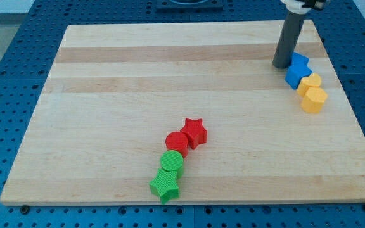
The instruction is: Push the red star to the bottom of the yellow hexagon
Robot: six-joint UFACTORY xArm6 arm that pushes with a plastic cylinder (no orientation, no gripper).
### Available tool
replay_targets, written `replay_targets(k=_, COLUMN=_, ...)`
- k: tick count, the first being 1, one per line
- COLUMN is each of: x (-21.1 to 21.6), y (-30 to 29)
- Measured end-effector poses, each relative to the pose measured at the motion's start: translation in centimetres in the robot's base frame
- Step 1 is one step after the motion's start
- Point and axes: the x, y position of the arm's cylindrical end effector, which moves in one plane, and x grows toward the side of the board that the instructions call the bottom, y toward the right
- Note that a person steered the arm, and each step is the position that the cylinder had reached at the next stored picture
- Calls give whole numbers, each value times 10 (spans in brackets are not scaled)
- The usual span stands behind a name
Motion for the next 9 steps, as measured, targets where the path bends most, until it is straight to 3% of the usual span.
replay_targets(k=1, x=0, y=-8)
replay_targets(k=3, x=13, y=-137)
replay_targets(k=4, x=55, y=-202)
replay_targets(k=6, x=122, y=-217)
replay_targets(k=8, x=157, y=-277)
replay_targets(k=9, x=182, y=-277)
